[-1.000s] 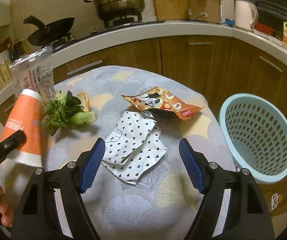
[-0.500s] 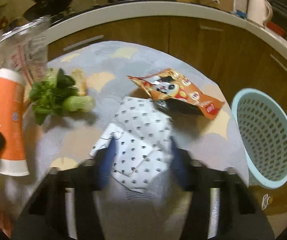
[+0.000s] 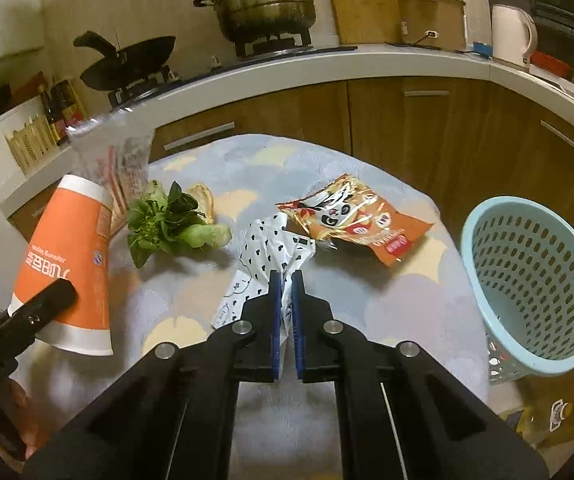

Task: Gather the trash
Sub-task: 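Grasp the white dotted napkin with the right tool while the left tool holds the cup, then carry cup and napkin over the blue basket and open both tools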

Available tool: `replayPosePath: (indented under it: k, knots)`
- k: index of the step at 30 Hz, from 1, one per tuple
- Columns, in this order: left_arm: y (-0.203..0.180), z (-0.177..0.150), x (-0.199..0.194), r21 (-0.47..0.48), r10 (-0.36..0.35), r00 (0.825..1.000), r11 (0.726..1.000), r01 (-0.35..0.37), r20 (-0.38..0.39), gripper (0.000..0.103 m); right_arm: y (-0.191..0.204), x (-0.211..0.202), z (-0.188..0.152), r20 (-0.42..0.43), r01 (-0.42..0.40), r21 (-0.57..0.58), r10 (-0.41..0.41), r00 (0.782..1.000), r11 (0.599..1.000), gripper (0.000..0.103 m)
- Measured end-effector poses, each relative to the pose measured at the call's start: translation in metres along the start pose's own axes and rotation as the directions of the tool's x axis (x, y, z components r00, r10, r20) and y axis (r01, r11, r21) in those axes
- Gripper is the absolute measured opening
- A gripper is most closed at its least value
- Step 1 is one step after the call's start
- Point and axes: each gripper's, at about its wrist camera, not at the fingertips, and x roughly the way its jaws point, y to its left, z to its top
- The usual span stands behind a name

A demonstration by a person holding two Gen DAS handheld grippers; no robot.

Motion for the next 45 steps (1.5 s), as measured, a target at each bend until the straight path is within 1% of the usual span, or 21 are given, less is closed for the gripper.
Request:
replayPosePath:
  k: [4, 6, 14, 21, 25, 27, 32, 36, 39, 45]
  knots:
    - [-0.012, -0.002, -0.008, -0.014, -0.047, 0.999, 0.999, 0.047, 0.004, 0.051, -0.004, -0.024, -0.001, 0.043, 0.006, -0.010, -0.005, 0.999, 1.000, 0.004]
    - [-0.022, -0.001, -0.010, -0.004, -0.063, 0.998, 0.998, 0.063, 0.006, 0.051, -0.006, -0.033, 0.001, 0.055, 0.002, -0.012, -0.001, 0.998, 1.000, 0.004]
    - [-0.070, 0.010, -0.004, 0.090, -0.112, 0.994, 0.990, 0.111, 0.007, 0.051, -0.031, -0.072, 0.011, 0.140, 0.018, 0.014, -0.020, 0.990, 1.000, 0.004]
    - [-0.114, 0.024, 0.030, 0.140, -0.166, 0.985, 0.976, 0.169, -0.036, 0.051, -0.071, -0.093, 0.022, 0.191, 0.056, 0.050, -0.065, 0.979, 0.997, 0.004]
    - [-0.144, 0.030, 0.054, 0.179, -0.188, 0.980, 0.964, 0.197, -0.066, 0.051, -0.103, -0.101, 0.026, 0.212, 0.088, 0.092, -0.106, 0.971, 0.992, 0.004]
    - [-0.161, 0.033, 0.070, 0.195, -0.200, 0.976, 0.957, 0.212, -0.083, 0.051, -0.120, -0.102, 0.026, 0.215, 0.098, 0.118, -0.122, 0.969, 0.988, 0.004]
    - [-0.198, 0.037, 0.109, 0.216, -0.227, 0.965, 0.943, 0.251, -0.133, 0.052, -0.177, -0.104, 0.022, 0.208, 0.140, 0.209, -0.184, 0.961, 0.968, 0.004]
    - [-0.229, 0.035, 0.142, 0.230, -0.254, 0.951, 0.929, 0.291, -0.178, 0.052, -0.219, -0.101, 0.014, 0.182, 0.181, 0.267, -0.234, 0.955, 0.946, 0.004]
    - [-0.253, 0.028, 0.167, 0.240, -0.268, 0.939, 0.917, 0.317, -0.215, 0.052, -0.244, -0.095, 0.009, 0.155, 0.199, 0.304, -0.255, 0.954, 0.932, 0.004]
    - [-0.282, 0.015, 0.214, 0.242, -0.268, 0.921, 0.909, 0.338, -0.282, 0.052, -0.280, -0.075, -0.003, 0.089, 0.238, 0.344, -0.283, 0.955, 0.908, 0.004]
